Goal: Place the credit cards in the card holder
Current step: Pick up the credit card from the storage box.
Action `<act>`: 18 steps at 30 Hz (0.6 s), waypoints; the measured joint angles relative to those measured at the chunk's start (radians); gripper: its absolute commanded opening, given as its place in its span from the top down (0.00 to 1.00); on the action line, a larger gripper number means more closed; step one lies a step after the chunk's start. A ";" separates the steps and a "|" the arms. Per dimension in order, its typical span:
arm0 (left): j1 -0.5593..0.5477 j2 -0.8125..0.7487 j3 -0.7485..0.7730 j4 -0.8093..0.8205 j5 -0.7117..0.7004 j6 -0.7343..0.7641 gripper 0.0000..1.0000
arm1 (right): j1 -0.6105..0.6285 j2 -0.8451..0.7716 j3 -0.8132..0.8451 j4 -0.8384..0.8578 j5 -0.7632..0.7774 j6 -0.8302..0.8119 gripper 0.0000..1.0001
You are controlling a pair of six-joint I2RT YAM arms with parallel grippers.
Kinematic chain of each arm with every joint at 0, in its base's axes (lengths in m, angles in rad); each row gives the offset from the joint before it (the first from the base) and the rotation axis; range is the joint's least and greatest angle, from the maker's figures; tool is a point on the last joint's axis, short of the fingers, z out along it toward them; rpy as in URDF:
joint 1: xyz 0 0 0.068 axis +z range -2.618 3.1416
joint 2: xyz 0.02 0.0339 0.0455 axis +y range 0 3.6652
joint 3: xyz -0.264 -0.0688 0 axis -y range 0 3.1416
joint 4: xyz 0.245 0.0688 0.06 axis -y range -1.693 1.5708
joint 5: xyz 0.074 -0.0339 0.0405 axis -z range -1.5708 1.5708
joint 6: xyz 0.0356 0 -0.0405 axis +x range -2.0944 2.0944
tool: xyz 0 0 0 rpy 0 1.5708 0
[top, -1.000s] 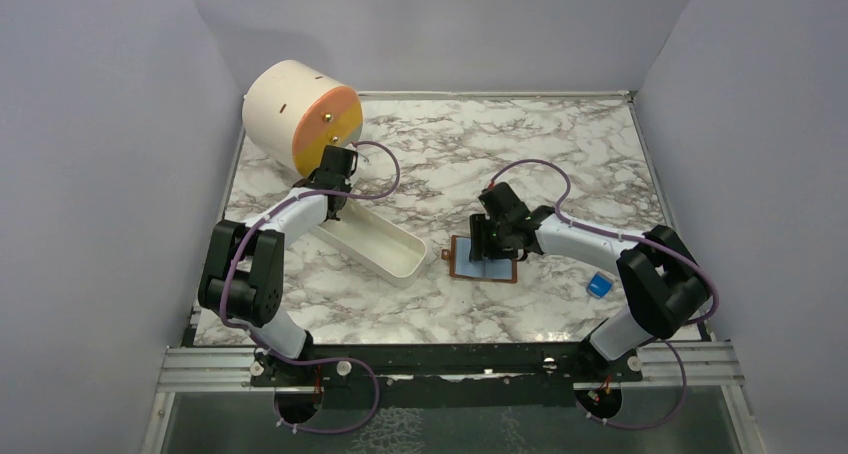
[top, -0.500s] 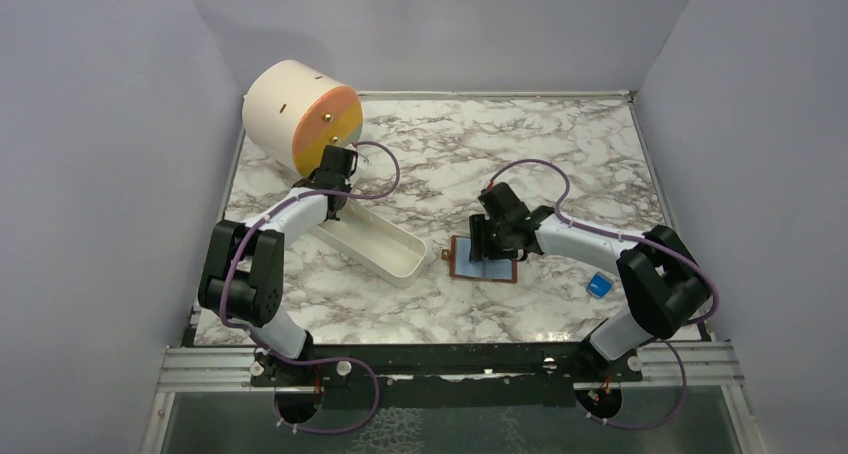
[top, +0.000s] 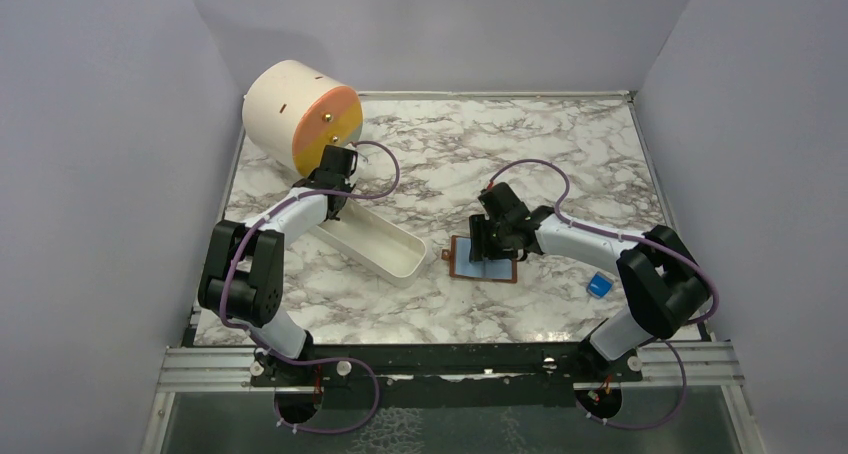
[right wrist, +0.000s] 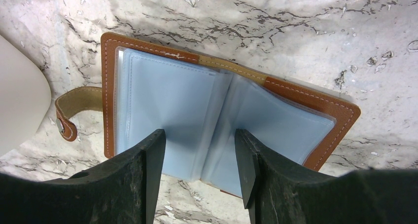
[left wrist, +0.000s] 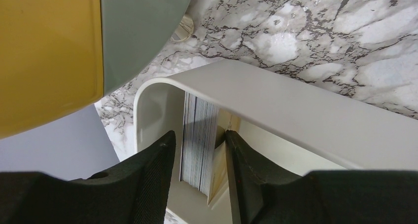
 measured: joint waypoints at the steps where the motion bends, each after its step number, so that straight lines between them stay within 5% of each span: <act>1: 0.000 0.000 0.000 0.000 -0.001 0.000 0.56 | 0.000 0.000 0.000 0.000 0.000 -0.001 0.46; 10: 0.000 0.000 0.004 0.000 -0.002 0.002 0.77 | 0.000 0.000 0.000 0.000 0.000 -0.001 0.46; 18: -0.001 0.000 0.014 -0.008 -0.002 0.004 0.79 | 0.000 0.000 0.000 0.000 0.000 -0.001 0.46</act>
